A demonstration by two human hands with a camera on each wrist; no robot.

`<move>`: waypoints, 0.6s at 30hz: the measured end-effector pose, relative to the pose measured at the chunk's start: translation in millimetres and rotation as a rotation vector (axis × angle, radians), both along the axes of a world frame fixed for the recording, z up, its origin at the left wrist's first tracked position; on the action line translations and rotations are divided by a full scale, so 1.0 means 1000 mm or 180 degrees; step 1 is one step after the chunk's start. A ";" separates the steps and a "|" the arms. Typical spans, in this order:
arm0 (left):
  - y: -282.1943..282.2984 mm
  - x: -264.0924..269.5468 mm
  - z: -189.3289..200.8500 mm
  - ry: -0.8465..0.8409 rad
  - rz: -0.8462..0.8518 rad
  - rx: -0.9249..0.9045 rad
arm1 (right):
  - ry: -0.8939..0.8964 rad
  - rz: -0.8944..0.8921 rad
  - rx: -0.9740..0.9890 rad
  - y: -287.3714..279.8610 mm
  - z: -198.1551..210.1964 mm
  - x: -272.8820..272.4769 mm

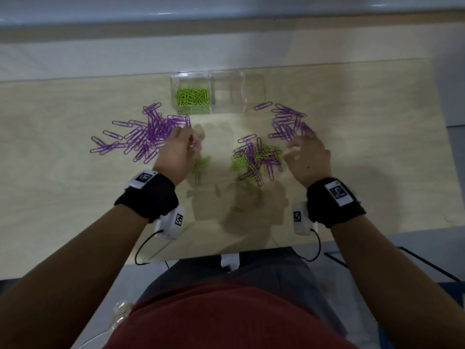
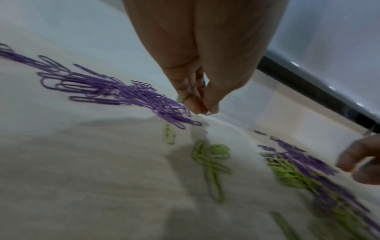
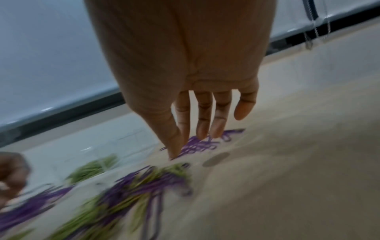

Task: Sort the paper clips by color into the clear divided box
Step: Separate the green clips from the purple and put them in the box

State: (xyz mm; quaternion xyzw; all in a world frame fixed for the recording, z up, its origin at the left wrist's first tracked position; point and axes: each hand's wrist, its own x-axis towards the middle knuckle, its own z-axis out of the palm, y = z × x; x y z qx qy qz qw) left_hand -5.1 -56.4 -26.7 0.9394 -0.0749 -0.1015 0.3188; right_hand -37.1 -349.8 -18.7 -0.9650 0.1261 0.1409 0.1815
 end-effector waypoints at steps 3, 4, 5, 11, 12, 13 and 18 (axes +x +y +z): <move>-0.002 0.001 -0.006 -0.0168 -0.0180 0.0315 | 0.0238 0.0224 0.0186 0.024 -0.005 -0.022; -0.010 -0.002 -0.006 -0.0182 -0.0317 0.0302 | 0.0332 0.0246 0.0266 0.031 -0.007 -0.028; -0.021 -0.008 -0.004 -0.0127 -0.0436 0.0196 | 0.0398 0.0226 0.0334 0.037 -0.010 -0.032; -0.075 -0.038 -0.017 0.0486 -0.0695 0.0218 | 0.0256 0.0080 0.0572 0.050 -0.022 -0.040; -0.077 -0.038 -0.019 0.0538 -0.0675 0.0264 | 0.0161 0.0080 0.0687 0.049 -0.021 -0.041; -0.076 -0.037 -0.020 0.0585 -0.0639 0.0226 | 0.0031 0.0085 0.0798 0.048 -0.018 -0.041; -0.063 -0.032 -0.011 0.0633 -0.0342 -0.0445 | -0.0651 0.0350 0.0950 0.040 -0.003 -0.041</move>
